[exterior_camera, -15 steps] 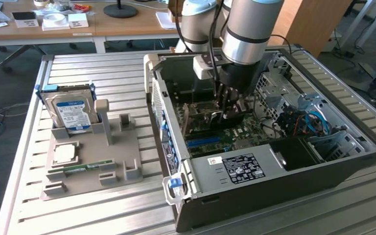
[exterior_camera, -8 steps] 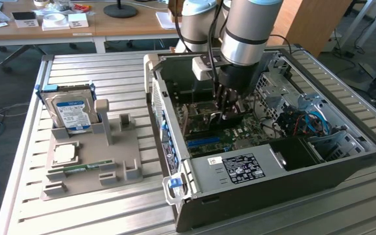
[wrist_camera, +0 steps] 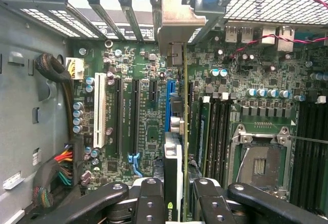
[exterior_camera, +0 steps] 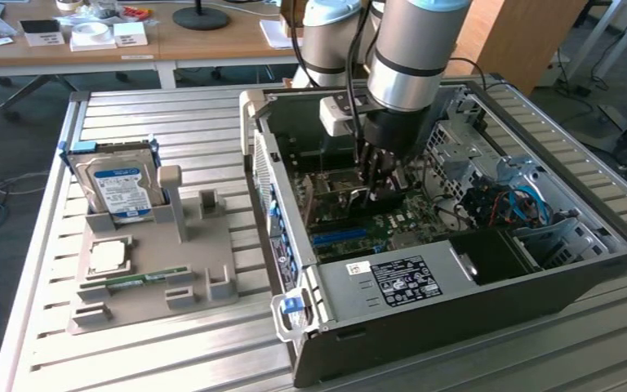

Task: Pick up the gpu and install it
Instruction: 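Insert the gpu into the slot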

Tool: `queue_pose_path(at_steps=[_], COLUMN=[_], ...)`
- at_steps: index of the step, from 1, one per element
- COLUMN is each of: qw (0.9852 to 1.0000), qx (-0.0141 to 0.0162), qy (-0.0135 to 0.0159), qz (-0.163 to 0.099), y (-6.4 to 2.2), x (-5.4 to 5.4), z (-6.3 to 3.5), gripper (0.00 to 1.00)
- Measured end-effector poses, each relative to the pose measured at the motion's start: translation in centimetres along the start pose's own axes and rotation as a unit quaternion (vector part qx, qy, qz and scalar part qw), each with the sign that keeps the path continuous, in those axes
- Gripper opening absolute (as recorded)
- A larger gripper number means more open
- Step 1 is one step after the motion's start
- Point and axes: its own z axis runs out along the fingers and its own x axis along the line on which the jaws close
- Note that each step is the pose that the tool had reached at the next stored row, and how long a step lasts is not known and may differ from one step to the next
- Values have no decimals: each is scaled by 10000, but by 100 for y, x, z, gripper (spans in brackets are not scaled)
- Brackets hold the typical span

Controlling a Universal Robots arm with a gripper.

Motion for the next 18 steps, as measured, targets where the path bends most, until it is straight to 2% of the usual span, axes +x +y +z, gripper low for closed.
queue_pose_path(at_steps=[18], qw=[10000], qx=[1], qy=[-1], qz=[-1], y=[38], x=[0], z=[56], gripper=[27])
